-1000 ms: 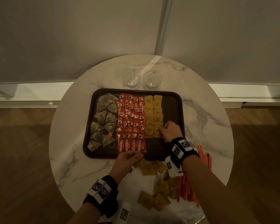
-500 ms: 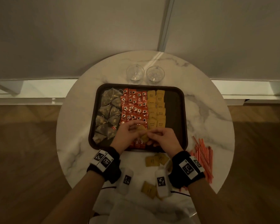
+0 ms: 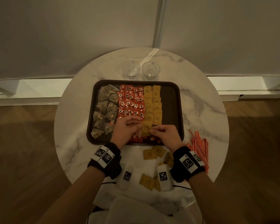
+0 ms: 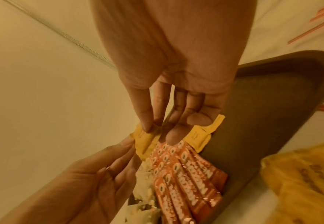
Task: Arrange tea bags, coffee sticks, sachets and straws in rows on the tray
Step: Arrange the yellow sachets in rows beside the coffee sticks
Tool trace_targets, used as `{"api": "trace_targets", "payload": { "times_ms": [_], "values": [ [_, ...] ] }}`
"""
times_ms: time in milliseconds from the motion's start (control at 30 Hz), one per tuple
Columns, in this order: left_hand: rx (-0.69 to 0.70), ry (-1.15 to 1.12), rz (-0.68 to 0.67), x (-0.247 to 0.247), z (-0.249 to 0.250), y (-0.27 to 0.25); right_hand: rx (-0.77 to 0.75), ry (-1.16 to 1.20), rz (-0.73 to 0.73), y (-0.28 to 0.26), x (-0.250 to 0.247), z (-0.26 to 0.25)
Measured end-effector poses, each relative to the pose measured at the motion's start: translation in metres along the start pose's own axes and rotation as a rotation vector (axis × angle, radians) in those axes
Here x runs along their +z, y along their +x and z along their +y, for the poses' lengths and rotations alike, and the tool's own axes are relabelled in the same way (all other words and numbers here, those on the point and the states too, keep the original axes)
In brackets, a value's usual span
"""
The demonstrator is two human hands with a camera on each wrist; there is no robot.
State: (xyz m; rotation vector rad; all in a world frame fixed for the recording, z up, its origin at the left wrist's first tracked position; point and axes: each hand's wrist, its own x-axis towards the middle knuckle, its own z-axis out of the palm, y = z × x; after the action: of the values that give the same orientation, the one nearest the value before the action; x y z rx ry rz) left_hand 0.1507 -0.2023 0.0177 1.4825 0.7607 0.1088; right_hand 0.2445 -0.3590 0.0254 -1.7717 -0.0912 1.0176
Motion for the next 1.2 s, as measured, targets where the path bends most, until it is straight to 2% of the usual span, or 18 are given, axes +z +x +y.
{"api": "trace_targets", "payload": {
  "times_ms": [100,233,367,567,767,867,967,1067,1200],
  "values": [
    [-0.038,0.106,0.009,0.0,-0.017,-0.003,0.063,-0.025,0.068,0.007,-0.008,0.014],
    [-0.139,0.203,-0.12,0.005,-0.034,-0.016,0.114,-0.147,0.15,0.027,-0.016,0.036],
    [-0.256,0.296,-0.228,0.007,-0.048,-0.027,0.122,-0.269,0.198,0.053,-0.01,0.042],
    [-0.312,0.367,-0.304,0.007,-0.07,-0.04,0.098,-0.367,0.214,0.079,0.001,0.037],
    [-0.232,0.565,-0.354,0.008,-0.081,-0.044,0.114,-0.559,0.215,0.082,-0.005,0.038],
    [-0.1,0.765,-0.278,0.019,-0.077,-0.051,0.095,-0.553,0.224,0.064,-0.02,0.035],
    [0.035,0.868,-0.19,0.034,-0.072,-0.054,0.077,-0.584,0.204,0.035,-0.034,0.04],
    [0.034,0.926,-0.176,0.044,-0.076,-0.05,0.059,-0.707,0.099,0.001,-0.037,0.053],
    [-0.014,0.986,-0.165,0.052,-0.083,-0.05,0.082,-0.732,-0.021,-0.014,-0.028,0.077]
  ]
}}
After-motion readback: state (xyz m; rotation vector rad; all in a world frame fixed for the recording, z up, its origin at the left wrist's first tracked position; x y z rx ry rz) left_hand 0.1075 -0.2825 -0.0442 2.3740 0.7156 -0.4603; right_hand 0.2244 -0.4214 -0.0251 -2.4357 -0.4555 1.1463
